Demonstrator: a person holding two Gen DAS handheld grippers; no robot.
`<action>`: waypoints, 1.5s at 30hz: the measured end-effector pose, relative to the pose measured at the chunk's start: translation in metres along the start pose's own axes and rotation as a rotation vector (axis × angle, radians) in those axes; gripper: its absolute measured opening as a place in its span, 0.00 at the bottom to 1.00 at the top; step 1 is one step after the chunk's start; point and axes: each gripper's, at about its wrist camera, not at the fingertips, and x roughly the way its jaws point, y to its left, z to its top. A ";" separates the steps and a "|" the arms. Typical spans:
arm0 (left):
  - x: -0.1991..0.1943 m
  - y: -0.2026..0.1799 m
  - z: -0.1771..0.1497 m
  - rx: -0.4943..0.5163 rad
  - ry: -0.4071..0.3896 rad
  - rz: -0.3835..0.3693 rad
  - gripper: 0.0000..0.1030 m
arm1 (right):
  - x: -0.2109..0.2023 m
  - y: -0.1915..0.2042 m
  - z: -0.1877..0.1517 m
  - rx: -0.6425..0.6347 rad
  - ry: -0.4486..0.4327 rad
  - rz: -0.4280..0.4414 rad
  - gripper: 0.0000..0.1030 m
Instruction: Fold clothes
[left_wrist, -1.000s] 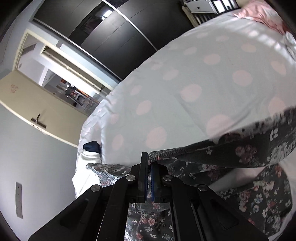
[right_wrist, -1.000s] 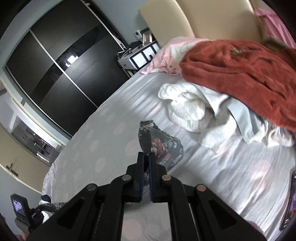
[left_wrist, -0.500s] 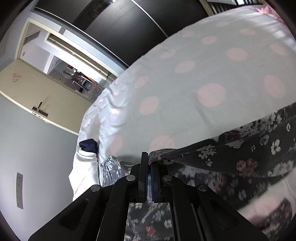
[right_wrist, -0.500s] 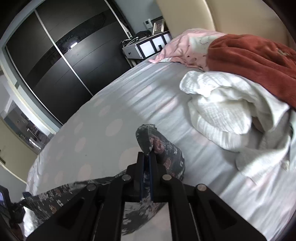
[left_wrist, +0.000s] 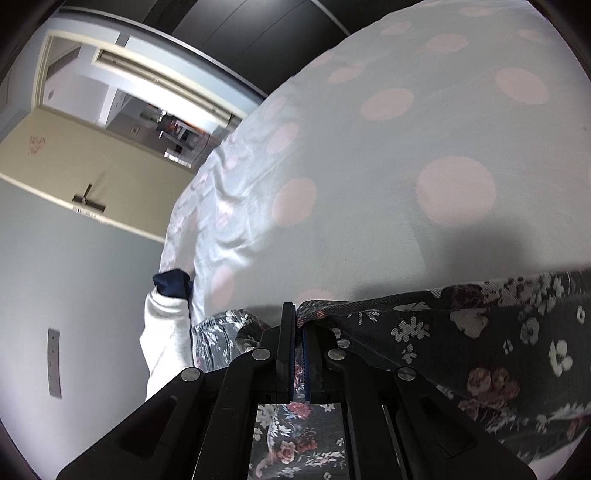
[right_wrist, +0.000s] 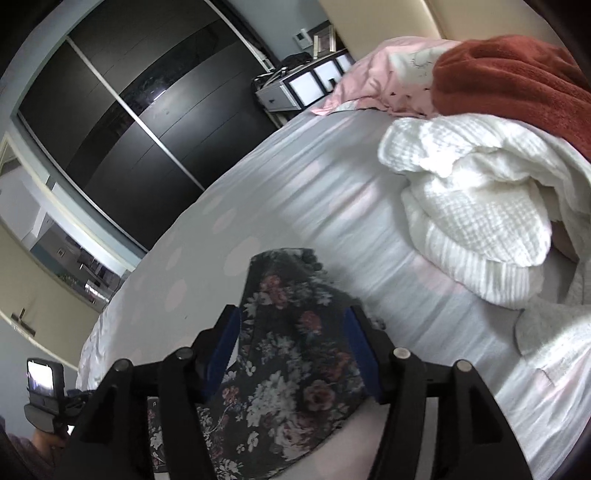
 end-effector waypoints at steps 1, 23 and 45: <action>0.002 0.001 0.002 -0.010 0.014 -0.003 0.07 | 0.001 -0.003 0.002 0.016 0.004 -0.011 0.56; -0.077 0.046 -0.070 -0.152 -0.123 -0.227 0.48 | 0.021 -0.004 -0.012 -0.016 0.144 -0.129 0.34; -0.031 0.030 -0.124 -0.297 -0.054 -0.425 0.48 | -0.016 -0.012 -0.005 -0.012 0.120 -0.055 0.24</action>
